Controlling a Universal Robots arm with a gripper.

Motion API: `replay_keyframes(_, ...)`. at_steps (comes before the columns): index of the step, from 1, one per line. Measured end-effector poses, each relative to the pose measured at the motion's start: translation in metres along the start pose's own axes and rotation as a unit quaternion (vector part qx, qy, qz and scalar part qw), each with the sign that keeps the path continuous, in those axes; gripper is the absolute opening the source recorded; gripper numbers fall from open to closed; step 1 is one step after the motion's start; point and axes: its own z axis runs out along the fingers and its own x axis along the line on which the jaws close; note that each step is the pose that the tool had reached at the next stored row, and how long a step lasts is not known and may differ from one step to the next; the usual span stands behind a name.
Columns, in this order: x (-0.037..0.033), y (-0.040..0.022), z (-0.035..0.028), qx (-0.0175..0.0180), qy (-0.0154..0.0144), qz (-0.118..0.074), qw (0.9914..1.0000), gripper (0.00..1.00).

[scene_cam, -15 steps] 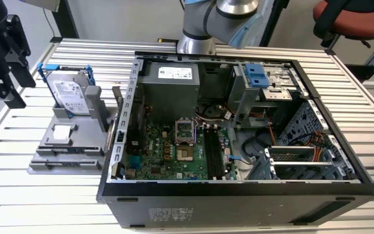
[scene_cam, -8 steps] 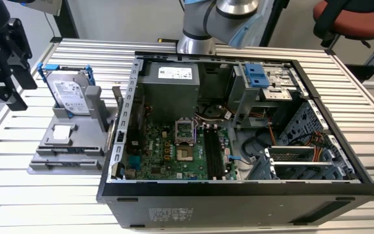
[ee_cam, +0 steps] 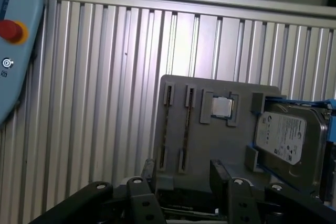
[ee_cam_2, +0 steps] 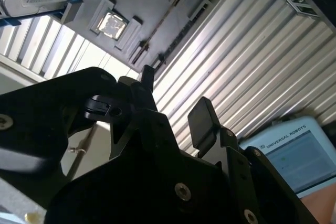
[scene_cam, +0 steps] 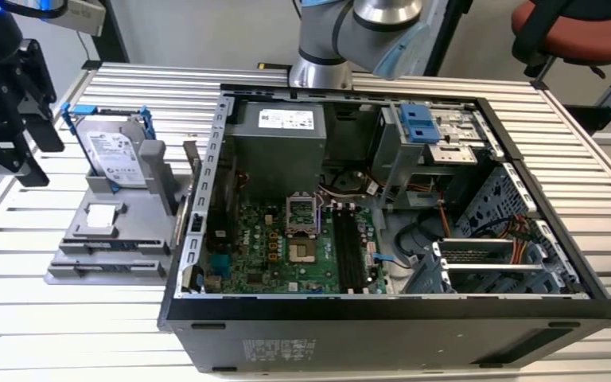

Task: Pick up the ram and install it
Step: 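Pick up the ram and move it above insertion slot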

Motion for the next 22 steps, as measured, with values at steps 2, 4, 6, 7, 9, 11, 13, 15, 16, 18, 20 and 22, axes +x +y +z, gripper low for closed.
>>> replay_keyframes(2, 0.0, 0.0, 0.0023, 0.0, 0.0, 0.0, 1.0, 1.0)
replay_keyframes(4, 0.0001, -0.0001, 0.0047, 0.0, 0.0, 0.0, 1.0, 1.0)
replay_keyframes(6, 0.0001, -0.0001, 0.0072, 0.0, 0.0, 0.0, 1.0, 1.0)
replay_keyframes(7, 0.0001, -0.0001, 0.0083, 0.0004, 0.0001, 0.0, 1.0, 1.0)
replay_keyframes(9, 0.0001, -0.0002, 0.0106, 0.0024, 0.0002, 0.0, 1.0, 1.0)
replay_keyframes(11, 0.0002, -0.0002, 0.0129, 0.003, 0.0002, 0.0, 1.0, 1.0)
replay_keyframes(13, 0.0002, -0.0002, 0.0152, 0.003, 0.0003, 0.0, 1.0, 1.0)
replay_keyframes(15, 0.0002, -0.0003, 0.0177, 0.0031, 0.0002, 0.0, 1.0, 1.0)
replay_keyframes(16, 0.0003, -0.0003, 0.0188, 0.003, 0.0003, 0.001, 1.0, 1.0)
replay_keyframes(18, 0.0003, -0.0004, 0.0214, 0.003, 0.0003, 0.001, 0.99999, 1.0)
replay_keyframes(20, 0.0003, -0.0004, 0.0236, 0.0031, 0.0002, 0.002, 0.99999, 1.0)
replay_keyframes(22, 0.0004, -0.0004, 0.0256, 0.0031, 0.0002, 0.003, 0.99999, 1.0)
